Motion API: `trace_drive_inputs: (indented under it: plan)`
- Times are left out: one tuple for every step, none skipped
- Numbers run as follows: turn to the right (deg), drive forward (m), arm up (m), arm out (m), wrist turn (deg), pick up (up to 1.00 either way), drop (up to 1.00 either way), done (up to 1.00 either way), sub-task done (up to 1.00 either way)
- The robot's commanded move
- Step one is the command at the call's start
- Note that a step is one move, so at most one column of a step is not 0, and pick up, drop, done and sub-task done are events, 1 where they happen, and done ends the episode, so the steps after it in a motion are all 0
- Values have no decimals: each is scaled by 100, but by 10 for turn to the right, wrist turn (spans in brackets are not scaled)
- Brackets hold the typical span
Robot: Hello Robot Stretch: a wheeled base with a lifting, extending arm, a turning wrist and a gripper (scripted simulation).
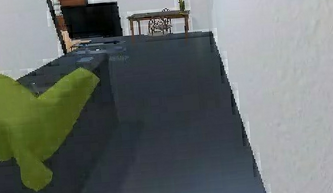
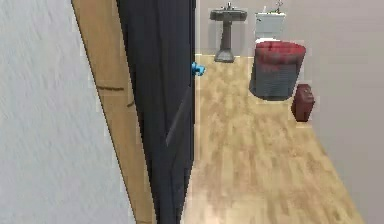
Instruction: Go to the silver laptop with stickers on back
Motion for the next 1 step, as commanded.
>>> trace_drive_inputs:
  plan:
    - [0,100,0,0,0,0,0,0,0]
